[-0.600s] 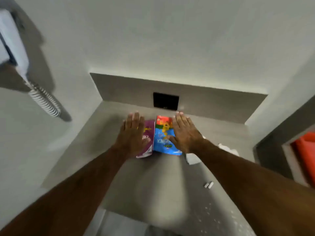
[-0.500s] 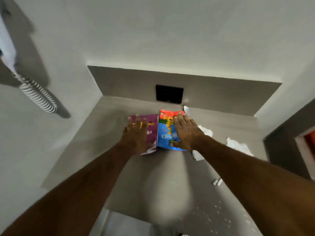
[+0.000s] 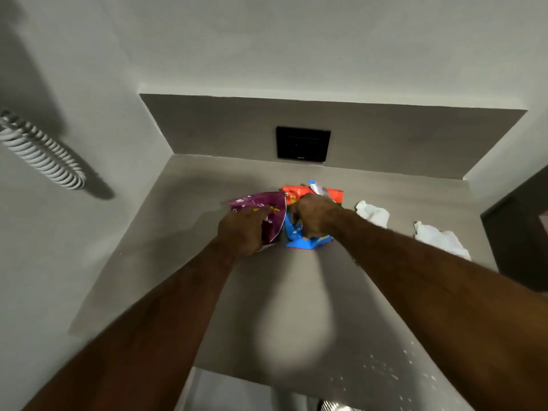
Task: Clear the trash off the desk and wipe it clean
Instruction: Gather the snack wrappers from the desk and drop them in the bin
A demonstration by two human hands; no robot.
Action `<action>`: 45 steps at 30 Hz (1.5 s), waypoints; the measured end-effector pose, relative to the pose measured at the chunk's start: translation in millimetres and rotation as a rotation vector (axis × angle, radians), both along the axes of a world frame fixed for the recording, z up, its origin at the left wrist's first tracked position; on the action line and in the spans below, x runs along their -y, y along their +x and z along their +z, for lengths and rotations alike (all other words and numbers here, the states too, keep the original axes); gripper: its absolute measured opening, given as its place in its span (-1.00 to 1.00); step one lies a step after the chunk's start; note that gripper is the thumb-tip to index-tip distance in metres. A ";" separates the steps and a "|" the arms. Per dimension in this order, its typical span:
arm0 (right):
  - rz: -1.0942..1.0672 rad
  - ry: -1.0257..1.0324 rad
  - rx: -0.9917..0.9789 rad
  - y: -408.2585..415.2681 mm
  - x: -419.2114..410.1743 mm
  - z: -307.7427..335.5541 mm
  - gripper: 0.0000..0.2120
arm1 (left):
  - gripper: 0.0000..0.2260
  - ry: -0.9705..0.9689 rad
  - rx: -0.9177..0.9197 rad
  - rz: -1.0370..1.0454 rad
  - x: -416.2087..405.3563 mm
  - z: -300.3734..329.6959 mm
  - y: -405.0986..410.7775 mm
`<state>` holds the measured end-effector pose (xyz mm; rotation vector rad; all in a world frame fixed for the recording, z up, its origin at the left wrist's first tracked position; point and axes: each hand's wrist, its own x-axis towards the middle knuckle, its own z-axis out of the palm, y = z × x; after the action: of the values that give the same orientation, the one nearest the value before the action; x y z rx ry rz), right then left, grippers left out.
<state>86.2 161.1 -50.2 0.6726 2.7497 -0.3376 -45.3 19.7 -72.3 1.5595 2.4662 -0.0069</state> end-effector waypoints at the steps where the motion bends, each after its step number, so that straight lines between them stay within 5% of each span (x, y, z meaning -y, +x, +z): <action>1: 0.005 0.037 -0.014 0.8 4.2 -0.3 -0.66 | -0.47 0.030 0.015 -0.013 -0.9 1.1 2.8; 5: -0.064 0.132 -0.118 15.3 26.4 4.3 -0.79 | -0.69 0.161 0.149 0.138 6.5 15.7 20.8; 9: -0.330 -0.107 -0.555 64.9 62.3 24.0 -0.78 | -0.82 0.479 0.196 0.191 49.0 45.1 50.0; 12: -0.342 -0.217 -0.833 135.4 121.0 37.1 -0.71 | -0.70 0.721 0.370 0.221 117.5 68.3 105.0; 15: -0.251 -0.461 -0.931 210.3 187.1 27.4 -0.65 | -0.64 0.725 0.448 0.293 191.1 65.4 170.6; 18: -0.258 -0.695 -0.819 279.9 239.2 -21.3 -0.63 | -0.66 0.680 0.582 0.320 237.4 22.0 244.2; 23: -0.527 -0.772 -0.584 371.1 278.5 -165.5 -0.65 | -0.74 0.475 0.707 0.376 260.1 -121.0 341.9; 26: -0.742 -0.840 -0.372 404.9 276.3 -252.3 -0.73 | -0.88 0.200 0.753 0.387 252.8 -219.0 384.1; 29: -0.874 -0.876 -0.208 421.0 270.5 -338.0 -0.76 | -0.78 -0.094 0.660 0.440 235.6 -314.1 409.7; 36: -1.334 -1.091 -0.254 419.2 270.7 -488.4 -0.62 | -0.68 -0.280 0.984 0.771 196.5 -465.6 428.5; 40: -1.239 -1.021 -0.258 411.3 274.1 -524.7 -0.52 | -0.59 -0.260 1.316 0.927 184.3 -494.7 423.3; 42: -1.102 -0.914 -0.153 410.0 273.8 -524.9 -0.51 | -0.65 -0.265 1.228 0.867 182.4 -488.3 417.8; 45: -0.911 -0.811 0.034 409.2 272.1 -508.1 -0.55 | -0.77 -0.298 0.792 0.588 184.2 -462.0 404.6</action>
<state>495.5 -111.1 -558.2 1.5498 1.8026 -1.4684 359.3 -164.5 -534.3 0.5126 2.0329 0.2689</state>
